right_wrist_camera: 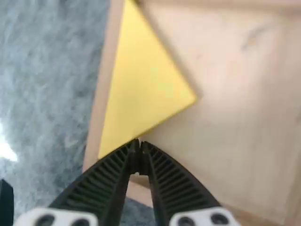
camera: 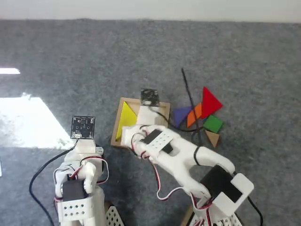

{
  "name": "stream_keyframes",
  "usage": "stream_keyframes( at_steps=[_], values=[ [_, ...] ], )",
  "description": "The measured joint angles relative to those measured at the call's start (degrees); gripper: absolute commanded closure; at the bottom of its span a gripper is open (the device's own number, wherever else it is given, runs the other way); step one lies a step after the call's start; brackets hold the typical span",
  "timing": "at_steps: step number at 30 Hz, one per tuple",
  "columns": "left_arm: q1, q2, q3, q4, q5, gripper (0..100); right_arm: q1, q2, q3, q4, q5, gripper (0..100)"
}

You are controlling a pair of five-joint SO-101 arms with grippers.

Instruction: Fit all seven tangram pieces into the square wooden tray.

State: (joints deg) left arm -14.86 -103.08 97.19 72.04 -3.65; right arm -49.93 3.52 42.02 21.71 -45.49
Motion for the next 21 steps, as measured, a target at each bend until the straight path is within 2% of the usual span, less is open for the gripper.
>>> stream_keyframes(
  at_steps=[5, 14, 21],
  values=[
    [-0.97, 0.0, 0.0, 0.0, 0.0, 99, 3.16, 0.0, -0.09, 1.05, 0.0, 99.1],
    [-0.97, 0.0, 0.0, 0.0, 0.0, 99, 18.81, -4.04, -0.09, 12.92, 0.0, 99.1],
    [-0.97, 0.0, 0.0, 0.0, 0.0, 99, 21.54, -4.84, -1.85, 21.1, 9.41, 99.1]
  ],
)
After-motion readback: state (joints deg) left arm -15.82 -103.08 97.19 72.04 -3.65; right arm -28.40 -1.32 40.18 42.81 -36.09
